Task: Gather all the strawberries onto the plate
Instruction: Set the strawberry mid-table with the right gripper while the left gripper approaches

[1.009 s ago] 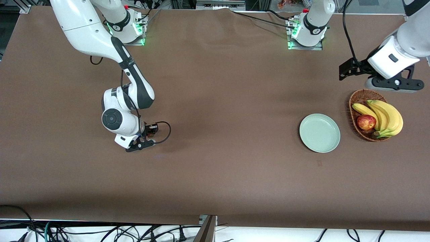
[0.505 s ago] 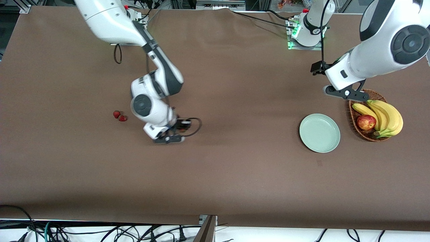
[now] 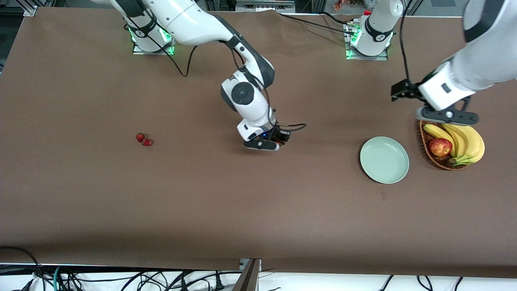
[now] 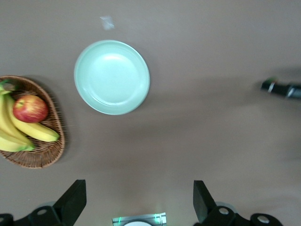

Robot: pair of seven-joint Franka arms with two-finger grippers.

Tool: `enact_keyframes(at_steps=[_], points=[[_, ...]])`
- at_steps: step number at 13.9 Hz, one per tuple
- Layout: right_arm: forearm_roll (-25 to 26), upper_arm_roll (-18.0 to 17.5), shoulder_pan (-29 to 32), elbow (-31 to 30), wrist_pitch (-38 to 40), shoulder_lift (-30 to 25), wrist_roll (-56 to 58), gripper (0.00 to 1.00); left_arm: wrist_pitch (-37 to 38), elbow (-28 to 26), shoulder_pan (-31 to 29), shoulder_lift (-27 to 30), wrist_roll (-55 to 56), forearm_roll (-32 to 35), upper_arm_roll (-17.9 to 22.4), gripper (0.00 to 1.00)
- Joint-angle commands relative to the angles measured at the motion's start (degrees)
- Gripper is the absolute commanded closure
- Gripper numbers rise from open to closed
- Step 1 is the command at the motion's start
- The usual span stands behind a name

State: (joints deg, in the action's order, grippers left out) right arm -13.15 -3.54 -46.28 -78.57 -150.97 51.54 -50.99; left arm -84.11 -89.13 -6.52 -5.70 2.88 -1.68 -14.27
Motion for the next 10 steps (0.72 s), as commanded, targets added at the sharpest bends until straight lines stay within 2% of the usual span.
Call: enact_keyframes(at_steps=[1, 2, 5, 6, 7, 8, 10], points=[[-0.7, 0.6, -3.5, 6.8, -5.1, 6.5, -4.1, 0.95, -0.8, 1.8, -0.8, -1.9, -0.5, 1.7, -0.5, 0.0], [-0.7, 0.7, -4.4, 8.3, -6.3, 7.9, -4.4, 0.94, -0.8, 1.7, -0.6, -2.2, -0.5, 4.1, -0.7, 0.0], [-0.8, 0.6, -6.1, 11.5, -6.7, 10.5, -4.4, 0.93, -1.0, 1.8, -0.8, -4.0, -0.5, 4.9, -0.7, 0.0], [-0.8, 0.6, -6.4, 11.5, -6.7, 10.6, -4.4, 0.76, -1.1, 1.7, -1.0, -4.6, -0.5, 4.8, -0.7, 0.0], [-0.7, 0.6, -6.6, 11.5, -6.7, 10.5, -4.2, 0.11, -1.0, 1.7, -1.0, -4.8, -0.5, 4.4, -0.7, 0.0], [-0.4, 1.1, -6.9, 11.5, -6.7, 10.5, -3.8, 0.0, -1.1, 1.8, -1.0, -5.6, -0.5, 4.6, -0.7, 0.0], [-0.5, 1.3, -5.8, 11.5, -4.2, 9.3, -3.4, 0.0, -4.0, 1.7, -1.6, -7.2, -0.4, 4.8, -0.4, 0.0]])
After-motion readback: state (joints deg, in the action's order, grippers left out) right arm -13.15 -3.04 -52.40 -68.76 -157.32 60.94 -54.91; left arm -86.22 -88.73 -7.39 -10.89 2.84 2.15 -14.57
